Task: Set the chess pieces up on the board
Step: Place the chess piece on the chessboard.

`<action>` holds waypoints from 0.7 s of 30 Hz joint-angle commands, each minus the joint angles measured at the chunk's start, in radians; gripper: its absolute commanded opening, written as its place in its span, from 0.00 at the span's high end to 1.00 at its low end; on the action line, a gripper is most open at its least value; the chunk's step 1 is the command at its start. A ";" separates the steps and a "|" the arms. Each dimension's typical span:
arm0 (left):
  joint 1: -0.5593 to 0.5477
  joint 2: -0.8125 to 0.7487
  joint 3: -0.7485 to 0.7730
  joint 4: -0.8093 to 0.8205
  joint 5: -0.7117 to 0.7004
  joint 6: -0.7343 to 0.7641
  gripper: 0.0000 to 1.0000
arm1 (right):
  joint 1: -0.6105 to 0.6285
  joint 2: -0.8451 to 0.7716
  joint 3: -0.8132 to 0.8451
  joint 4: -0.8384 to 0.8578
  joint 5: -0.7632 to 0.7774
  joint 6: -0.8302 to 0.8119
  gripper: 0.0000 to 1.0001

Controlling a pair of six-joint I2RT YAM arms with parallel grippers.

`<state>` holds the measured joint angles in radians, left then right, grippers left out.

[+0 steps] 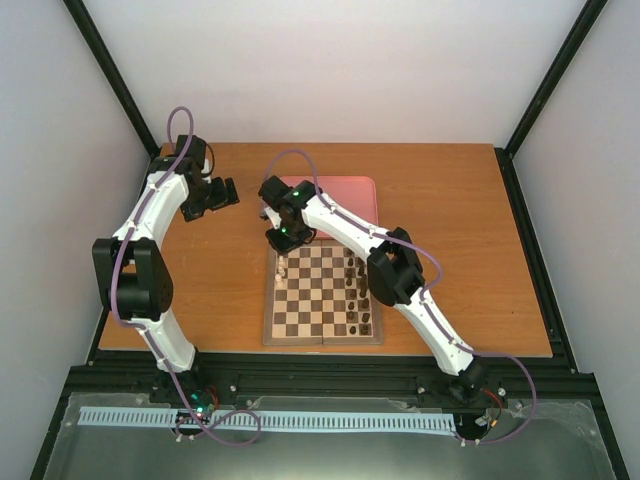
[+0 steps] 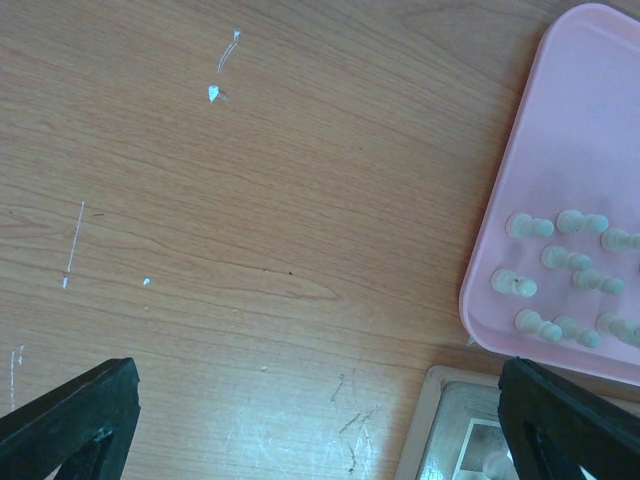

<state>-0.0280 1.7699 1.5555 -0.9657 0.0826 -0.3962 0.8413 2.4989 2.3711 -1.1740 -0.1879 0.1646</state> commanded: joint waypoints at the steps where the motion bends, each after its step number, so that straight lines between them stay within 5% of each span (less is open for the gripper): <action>1: 0.001 -0.029 0.008 0.005 0.010 0.002 0.00 | 0.012 0.032 0.004 -0.004 -0.012 -0.005 0.94; 16: 0.000 -0.026 0.003 0.007 0.009 0.004 0.00 | 0.013 0.050 0.010 -0.007 -0.025 -0.009 0.92; 21: 0.000 -0.024 0.003 0.007 0.013 0.002 0.00 | 0.012 0.042 0.005 -0.011 -0.018 -0.014 0.83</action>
<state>-0.0280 1.7695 1.5539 -0.9653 0.0834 -0.3962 0.8413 2.5267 2.3714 -1.1702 -0.1997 0.1612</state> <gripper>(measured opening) 0.997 0.146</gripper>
